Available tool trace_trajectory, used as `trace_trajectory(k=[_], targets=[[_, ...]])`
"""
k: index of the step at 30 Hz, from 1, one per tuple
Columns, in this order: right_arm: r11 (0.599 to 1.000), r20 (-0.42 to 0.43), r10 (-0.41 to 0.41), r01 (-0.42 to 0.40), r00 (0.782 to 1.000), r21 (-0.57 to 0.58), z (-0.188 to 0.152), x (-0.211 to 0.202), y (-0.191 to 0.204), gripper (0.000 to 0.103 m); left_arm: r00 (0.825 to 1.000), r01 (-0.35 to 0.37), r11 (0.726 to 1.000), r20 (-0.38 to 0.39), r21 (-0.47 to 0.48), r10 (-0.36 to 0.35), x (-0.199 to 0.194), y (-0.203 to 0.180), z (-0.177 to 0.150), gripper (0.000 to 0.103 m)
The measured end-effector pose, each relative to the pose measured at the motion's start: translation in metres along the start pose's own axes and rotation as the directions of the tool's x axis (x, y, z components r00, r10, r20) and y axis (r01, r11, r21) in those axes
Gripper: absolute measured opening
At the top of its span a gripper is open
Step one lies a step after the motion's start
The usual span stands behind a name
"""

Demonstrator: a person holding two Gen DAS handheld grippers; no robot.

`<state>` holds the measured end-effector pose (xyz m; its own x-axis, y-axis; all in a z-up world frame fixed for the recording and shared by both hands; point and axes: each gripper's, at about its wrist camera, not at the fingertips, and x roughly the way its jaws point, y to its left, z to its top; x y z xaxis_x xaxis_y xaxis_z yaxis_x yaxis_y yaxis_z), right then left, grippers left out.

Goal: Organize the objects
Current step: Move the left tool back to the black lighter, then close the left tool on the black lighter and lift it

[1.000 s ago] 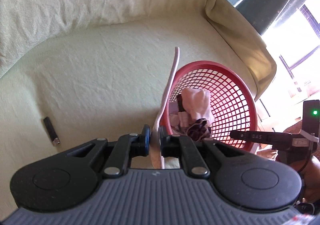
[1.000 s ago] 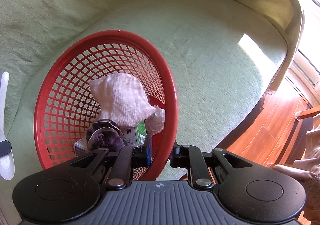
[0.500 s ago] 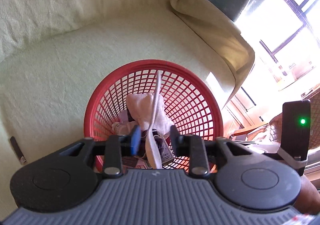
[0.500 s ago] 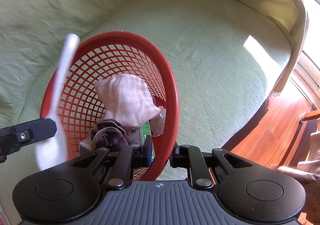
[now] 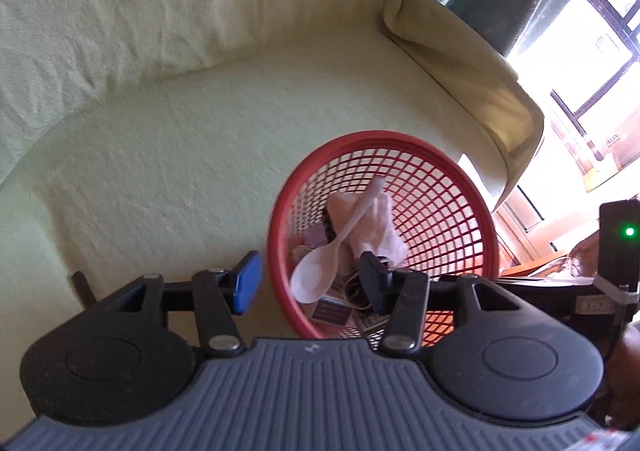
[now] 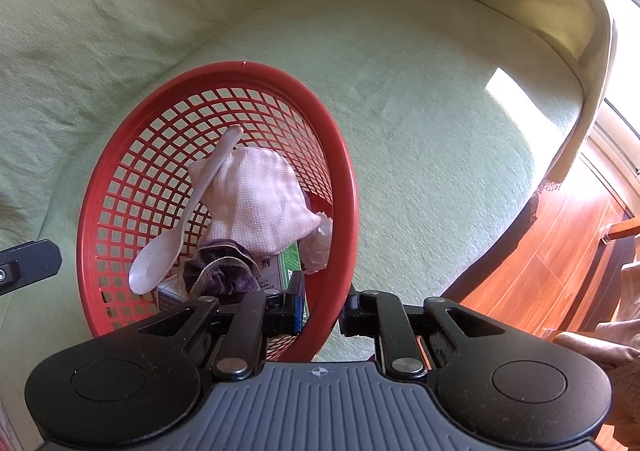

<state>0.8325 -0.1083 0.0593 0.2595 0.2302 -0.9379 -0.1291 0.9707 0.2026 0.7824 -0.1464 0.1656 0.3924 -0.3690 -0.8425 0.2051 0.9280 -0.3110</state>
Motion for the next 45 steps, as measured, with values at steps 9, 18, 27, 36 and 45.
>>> trace_trajectory(k=[9,18,27,36,45], targets=[[1.0,-0.007,-0.003,0.003,1.0,-0.006,-0.002,0.0,0.001,0.013,0.978,-0.205,0.977,-0.047,-0.059,0.202,-0.005,0.07,-0.011,0.048],[1.0,-0.008,-0.022,0.022,1.0,-0.01,-0.002,0.001,0.004,0.013,0.938,-0.334,0.94,-0.127,-0.074,0.324,0.012,0.135,-0.047,0.048],[0.999,-0.013,-0.045,0.045,0.999,-0.022,-0.003,0.001,0.006,0.013,0.942,-0.307,0.938,-0.194,-0.16,0.275,0.065,0.202,-0.096,0.045],[0.997,-0.006,-0.072,0.071,0.997,-0.028,-0.003,0.001,0.01,0.014,0.941,-0.324,0.909,-0.191,-0.263,0.281,0.125,0.258,-0.088,0.036],[0.995,-0.003,-0.093,0.092,0.996,-0.025,-0.005,0.003,0.011,0.014,0.966,-0.251,0.923,-0.133,-0.293,0.221,0.15,0.277,-0.086,0.019]])
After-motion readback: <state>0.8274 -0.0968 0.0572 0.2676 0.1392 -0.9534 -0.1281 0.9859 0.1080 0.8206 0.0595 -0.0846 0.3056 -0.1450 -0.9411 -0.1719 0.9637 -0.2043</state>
